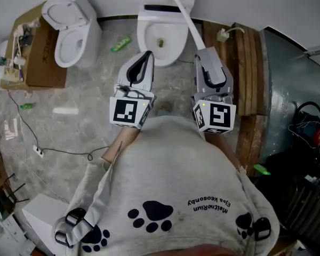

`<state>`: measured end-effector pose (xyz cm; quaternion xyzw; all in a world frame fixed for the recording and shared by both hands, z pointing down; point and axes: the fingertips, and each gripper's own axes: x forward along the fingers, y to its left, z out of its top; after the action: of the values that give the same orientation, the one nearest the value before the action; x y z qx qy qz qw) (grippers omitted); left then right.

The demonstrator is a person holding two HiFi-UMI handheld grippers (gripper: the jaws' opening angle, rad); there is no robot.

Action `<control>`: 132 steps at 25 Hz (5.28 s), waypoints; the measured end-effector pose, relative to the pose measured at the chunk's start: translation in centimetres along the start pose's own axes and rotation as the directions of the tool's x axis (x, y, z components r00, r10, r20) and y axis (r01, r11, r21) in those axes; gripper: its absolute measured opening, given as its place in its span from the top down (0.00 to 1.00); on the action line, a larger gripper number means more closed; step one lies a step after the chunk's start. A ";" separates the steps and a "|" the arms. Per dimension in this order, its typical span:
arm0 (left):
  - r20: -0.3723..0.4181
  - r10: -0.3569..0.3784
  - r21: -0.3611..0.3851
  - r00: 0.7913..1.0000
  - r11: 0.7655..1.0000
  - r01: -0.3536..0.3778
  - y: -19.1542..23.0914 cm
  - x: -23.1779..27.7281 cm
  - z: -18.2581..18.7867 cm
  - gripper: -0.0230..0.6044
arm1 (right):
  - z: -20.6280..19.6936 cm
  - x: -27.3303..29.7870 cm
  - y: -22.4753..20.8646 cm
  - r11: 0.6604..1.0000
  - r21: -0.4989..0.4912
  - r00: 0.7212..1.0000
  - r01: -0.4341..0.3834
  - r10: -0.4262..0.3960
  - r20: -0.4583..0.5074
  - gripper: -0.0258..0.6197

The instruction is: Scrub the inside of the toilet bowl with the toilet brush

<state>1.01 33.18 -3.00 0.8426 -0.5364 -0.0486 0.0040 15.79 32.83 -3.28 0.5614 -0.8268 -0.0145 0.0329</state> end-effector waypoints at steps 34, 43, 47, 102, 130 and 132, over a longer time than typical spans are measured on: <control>-0.105 -0.211 -0.057 0.972 0.977 0.206 15.1 19.4 -4.8 0.97 | -3.3 20.0 -2.2 0.985 0.014 0.975 0.175 -0.171 -0.140 0.73; -0.177 -0.171 -0.064 0.969 0.985 0.162 16.4 21.6 -8.7 0.97 | -8.2 23.0 -3.3 0.992 0.040 0.964 0.117 -0.104 -0.245 0.73; -0.217 -0.149 -0.053 0.965 0.989 0.141 16.2 22.3 -11.1 0.97 | -10.4 23.7 -4.1 0.996 0.046 0.958 0.076 -0.060 -0.282 0.73; -0.434 -0.136 -0.177 0.891 0.982 0.064 21.0 22.6 -38.0 0.97 | -40.8 28.5 -1.3 0.989 0.125 0.746 -0.074 0.138 -0.651 0.73; -0.567 -0.133 -0.224 0.813 0.975 0.004 21.0 18.2 -47.2 0.97 | -52.2 22.9 2.7 0.971 0.188 0.524 -0.146 0.237 -0.818 0.73; -0.574 -0.136 -0.227 0.808 0.974 0.003 20.9 18.1 -47.7 0.97 | -52.5 22.8 3.1 0.970 0.193 0.515 -0.149 0.242 -0.822 0.73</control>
<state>-6.19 5.79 44.32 0.8301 -0.4693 0.1554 0.2581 8.29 13.45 50.17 0.4033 -0.7666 0.3007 0.3991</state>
